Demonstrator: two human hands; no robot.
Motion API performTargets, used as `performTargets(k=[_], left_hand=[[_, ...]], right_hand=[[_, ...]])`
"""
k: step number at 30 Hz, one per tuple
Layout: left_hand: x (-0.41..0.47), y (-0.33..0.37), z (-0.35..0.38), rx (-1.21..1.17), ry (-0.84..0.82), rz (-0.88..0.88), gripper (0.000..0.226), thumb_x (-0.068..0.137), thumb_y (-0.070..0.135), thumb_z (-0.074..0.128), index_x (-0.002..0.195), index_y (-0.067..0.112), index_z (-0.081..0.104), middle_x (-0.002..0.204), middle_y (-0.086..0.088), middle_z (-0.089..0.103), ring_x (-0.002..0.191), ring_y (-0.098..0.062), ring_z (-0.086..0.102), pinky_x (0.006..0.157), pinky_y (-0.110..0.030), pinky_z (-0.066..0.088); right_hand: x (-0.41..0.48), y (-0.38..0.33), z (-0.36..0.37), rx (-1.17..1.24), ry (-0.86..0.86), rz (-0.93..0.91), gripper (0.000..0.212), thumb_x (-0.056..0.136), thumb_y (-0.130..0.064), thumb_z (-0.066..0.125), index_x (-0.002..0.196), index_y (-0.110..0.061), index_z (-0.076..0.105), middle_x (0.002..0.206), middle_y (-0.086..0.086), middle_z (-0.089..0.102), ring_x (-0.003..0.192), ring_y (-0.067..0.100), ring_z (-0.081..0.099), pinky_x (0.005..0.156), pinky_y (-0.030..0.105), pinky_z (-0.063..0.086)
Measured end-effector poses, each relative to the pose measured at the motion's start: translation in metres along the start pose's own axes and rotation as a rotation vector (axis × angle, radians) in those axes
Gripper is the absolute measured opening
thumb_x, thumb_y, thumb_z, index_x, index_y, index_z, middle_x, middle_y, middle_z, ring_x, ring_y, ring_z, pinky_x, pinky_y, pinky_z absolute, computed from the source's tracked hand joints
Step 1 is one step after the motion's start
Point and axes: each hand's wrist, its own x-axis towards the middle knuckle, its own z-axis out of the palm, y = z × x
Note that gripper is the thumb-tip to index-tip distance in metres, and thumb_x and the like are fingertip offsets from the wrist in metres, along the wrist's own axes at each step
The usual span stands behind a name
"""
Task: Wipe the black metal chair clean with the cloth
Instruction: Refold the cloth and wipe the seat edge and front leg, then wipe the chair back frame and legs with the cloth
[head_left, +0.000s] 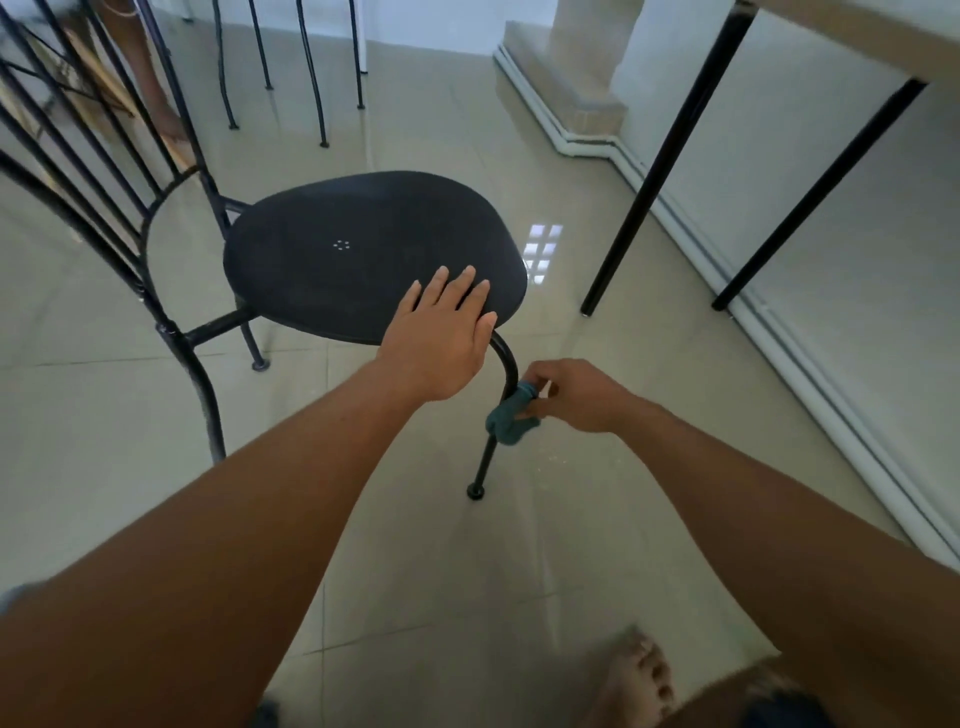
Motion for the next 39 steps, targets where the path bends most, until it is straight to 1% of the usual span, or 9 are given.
performTargets(k=[6, 8, 10, 14, 19, 24, 27, 32, 39], left_hand=[[-0.011, 0.0, -0.026, -0.354, -0.02, -0.027, 0.054, 0.116, 0.044, 0.028, 0.148, 0.015, 0.059, 0.16, -0.009, 0.053, 0.153, -0.03, 0.041, 0.128, -0.054, 0.028], [-0.019, 0.001, -0.041, -0.455, 0.003, -0.004, 0.052, 0.116, 0.044, 0.027, 0.113, 0.012, 0.068, 0.117, -0.01, 0.072, 0.113, -0.027, 0.066, 0.103, -0.052, 0.05], [-0.029, 0.001, -0.056, -0.529, 0.034, -0.021, 0.052, 0.116, 0.046, 0.027, 0.101, 0.014, 0.065, 0.093, -0.006, 0.069, 0.089, -0.022, 0.066, 0.084, -0.046, 0.055], [-0.044, -0.015, -0.079, -0.553, 0.021, -0.045, 0.047, 0.11, 0.062, 0.036, 0.122, 0.027, 0.065, 0.104, 0.008, 0.07, 0.095, -0.008, 0.068, 0.075, -0.023, 0.051], [-0.053, -0.053, -0.095, -0.584, 0.035, -0.101, 0.021, 0.106, 0.044, 0.063, 0.119, 0.028, 0.067, 0.104, 0.01, 0.077, 0.094, -0.008, 0.074, 0.085, -0.038, 0.063], [-0.068, -0.085, -0.105, -0.602, 0.04, -0.225, 0.015, 0.109, 0.038, 0.06, 0.119, 0.028, 0.066, 0.107, 0.008, 0.076, 0.096, -0.009, 0.076, 0.076, -0.03, 0.059], [-0.087, -0.104, -0.11, -0.613, 0.047, -0.299, 0.012, 0.109, 0.034, 0.06, 0.117, 0.026, 0.066, 0.106, 0.007, 0.077, 0.095, -0.009, 0.075, 0.071, -0.024, 0.055], [-0.117, -0.127, -0.119, -0.689, 0.085, -0.43, 0.014, 0.109, 0.031, 0.061, 0.118, 0.022, 0.066, 0.108, 0.002, 0.077, 0.092, -0.011, 0.079, 0.079, -0.037, 0.062], [-0.146, -0.148, -0.127, -0.676, 0.149, -0.504, 0.019, 0.107, 0.032, 0.063, 0.118, 0.017, 0.068, 0.105, -0.004, 0.078, 0.085, -0.015, 0.08, 0.059, -0.017, 0.052]], right_hand=[[-0.021, -0.054, -0.071, 0.094, 0.193, -0.104, 0.028, 0.087, -0.051, 0.086, 0.093, -0.027, 0.074, 0.091, -0.006, 0.076, 0.079, 0.008, 0.07, 0.077, 0.033, 0.058], [-0.023, -0.074, -0.083, 0.131, 0.255, -0.155, 0.028, 0.088, -0.051, 0.086, 0.092, -0.026, 0.074, 0.09, -0.005, 0.075, 0.075, 0.003, 0.066, 0.075, 0.032, 0.056], [-0.026, -0.094, -0.087, 0.118, 0.279, -0.207, 0.027, 0.09, -0.05, 0.084, 0.094, -0.025, 0.074, 0.096, -0.006, 0.072, 0.076, 0.0, 0.063, 0.072, 0.025, 0.052], [-0.024, -0.118, -0.085, 0.202, 0.318, -0.233, 0.027, 0.094, -0.051, 0.079, 0.096, -0.025, 0.074, 0.102, -0.003, 0.072, 0.085, 0.009, 0.068, 0.079, 0.031, 0.058], [-0.007, -0.156, -0.082, 0.325, 0.293, -0.21, 0.034, 0.091, -0.05, 0.083, 0.1, -0.019, 0.071, 0.094, -0.002, 0.074, 0.076, -0.002, 0.068, 0.066, 0.014, 0.053], [0.018, -0.196, -0.066, 0.503, 0.193, -0.191, 0.053, 0.082, -0.043, 0.092, 0.119, -0.022, 0.06, 0.107, -0.004, 0.079, 0.096, 0.008, 0.078, 0.082, 0.028, 0.066], [0.028, -0.214, -0.053, 0.479, 0.051, -0.245, 0.039, 0.091, -0.039, 0.086, 0.121, -0.023, 0.068, 0.108, -0.006, 0.08, 0.098, 0.007, 0.079, 0.085, 0.031, 0.067], [0.039, -0.25, -0.031, 0.465, -0.021, -0.284, 0.019, 0.101, -0.036, 0.075, 0.116, -0.024, 0.072, 0.11, -0.005, 0.08, 0.102, 0.012, 0.079, 0.081, 0.031, 0.068], [0.047, -0.29, -0.012, 0.401, -0.046, -0.311, 0.021, 0.103, -0.039, 0.071, 0.12, -0.026, 0.069, 0.113, -0.005, 0.077, 0.101, 0.012, 0.078, 0.083, 0.035, 0.069]])
